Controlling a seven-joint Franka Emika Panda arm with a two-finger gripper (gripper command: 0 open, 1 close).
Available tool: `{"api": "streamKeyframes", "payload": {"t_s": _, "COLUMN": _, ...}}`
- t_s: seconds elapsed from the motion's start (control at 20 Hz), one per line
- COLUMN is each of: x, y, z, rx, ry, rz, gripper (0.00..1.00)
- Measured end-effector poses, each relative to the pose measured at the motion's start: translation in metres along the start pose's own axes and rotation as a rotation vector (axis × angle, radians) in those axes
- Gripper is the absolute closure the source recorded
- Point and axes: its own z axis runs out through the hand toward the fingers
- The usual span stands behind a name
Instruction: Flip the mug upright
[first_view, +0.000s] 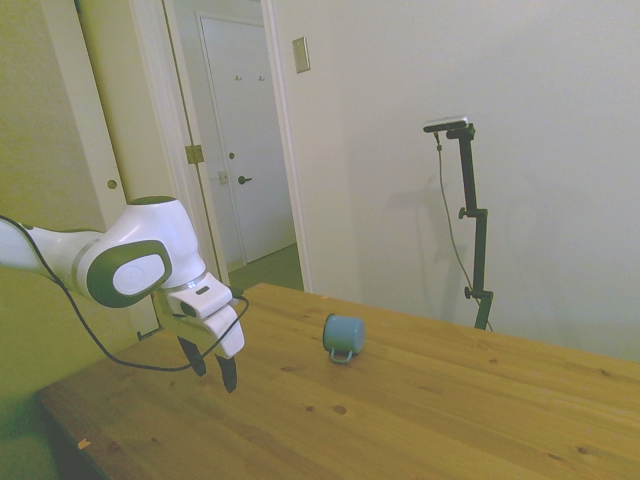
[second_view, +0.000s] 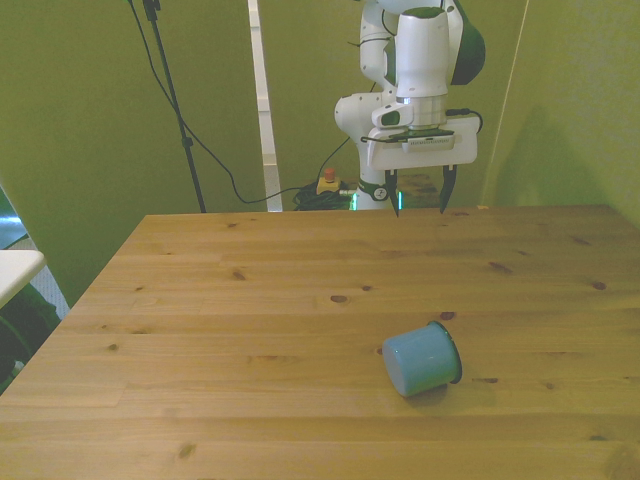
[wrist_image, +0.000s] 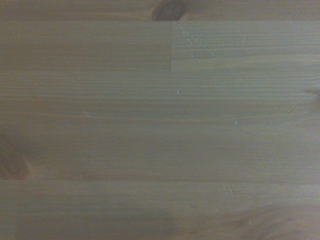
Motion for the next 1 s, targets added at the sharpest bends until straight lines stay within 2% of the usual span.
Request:
{"api": "streamKeyframes", "payload": {"t_s": 0.25, "x": 0.005, "y": -0.006, "z": -0.003, "rx": -0.007, "ry": 0.044, "rz": -0.034, "gripper": 0.00}}
{"api": "streamKeyframes", "payload": {"t_s": 0.45, "x": 0.034, "y": -0.032, "z": -0.007, "rx": -0.025, "ry": 0.153, "rz": -0.029, "gripper": 0.00}}
{"api": "streamKeyframes", "payload": {"t_s": 0.7, "x": 0.089, "y": -0.103, "z": 0.012, "rx": -0.060, "ry": 0.231, "rz": -0.009, "gripper": 0.00}}
{"api": "streamKeyframes", "payload": {"t_s": 1.0, "x": 0.106, "y": -0.186, "z": 0.026, "rx": -0.071, "ry": 0.266, "rz": 0.000, "gripper": 0.00}}
